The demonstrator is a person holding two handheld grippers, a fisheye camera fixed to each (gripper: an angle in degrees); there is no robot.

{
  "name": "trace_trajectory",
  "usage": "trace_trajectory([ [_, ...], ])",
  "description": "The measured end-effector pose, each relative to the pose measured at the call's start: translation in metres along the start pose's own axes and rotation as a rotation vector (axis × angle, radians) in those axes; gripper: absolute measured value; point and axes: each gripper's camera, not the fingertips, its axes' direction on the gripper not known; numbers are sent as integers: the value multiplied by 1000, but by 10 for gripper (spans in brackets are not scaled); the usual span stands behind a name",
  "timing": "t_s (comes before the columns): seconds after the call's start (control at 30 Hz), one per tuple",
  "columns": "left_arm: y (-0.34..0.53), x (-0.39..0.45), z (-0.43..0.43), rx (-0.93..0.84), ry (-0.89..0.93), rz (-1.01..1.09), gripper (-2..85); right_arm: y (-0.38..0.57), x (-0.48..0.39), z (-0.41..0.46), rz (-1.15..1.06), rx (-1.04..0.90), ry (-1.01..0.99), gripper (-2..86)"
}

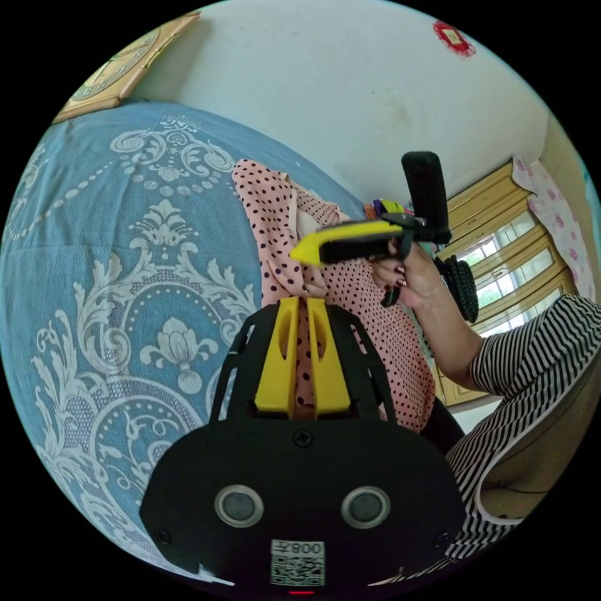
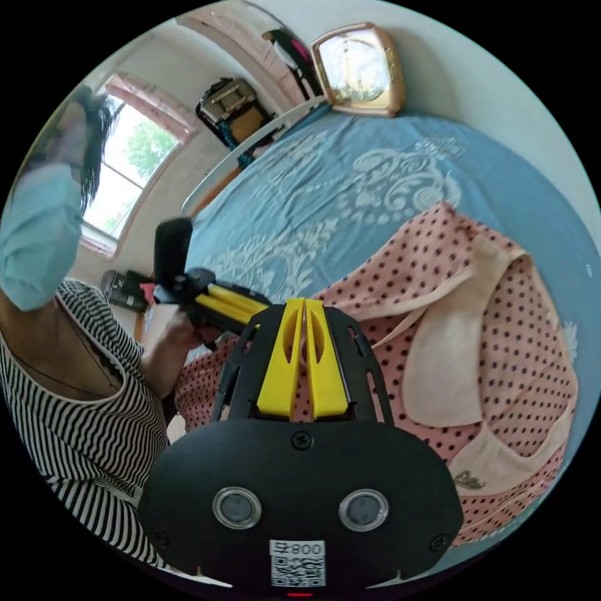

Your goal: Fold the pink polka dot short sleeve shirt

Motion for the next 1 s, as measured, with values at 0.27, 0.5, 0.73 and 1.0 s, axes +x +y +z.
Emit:
trace_trajectory([
  [0.27,4,23,0,-27,-40,-25,6,43,-69,34,-86,-53,211,1],
  [0.5,5,42,-1,-50,-91,-48,2,92,-125,44,-129,55,411,1],
  [0.73,10,50,-10,-40,-28,-79,2,132,-140,33,-45,92,383,1],
  [1.0,22,81,-81,140,129,-177,6,207,-127,-62,257,196,138,2],
])
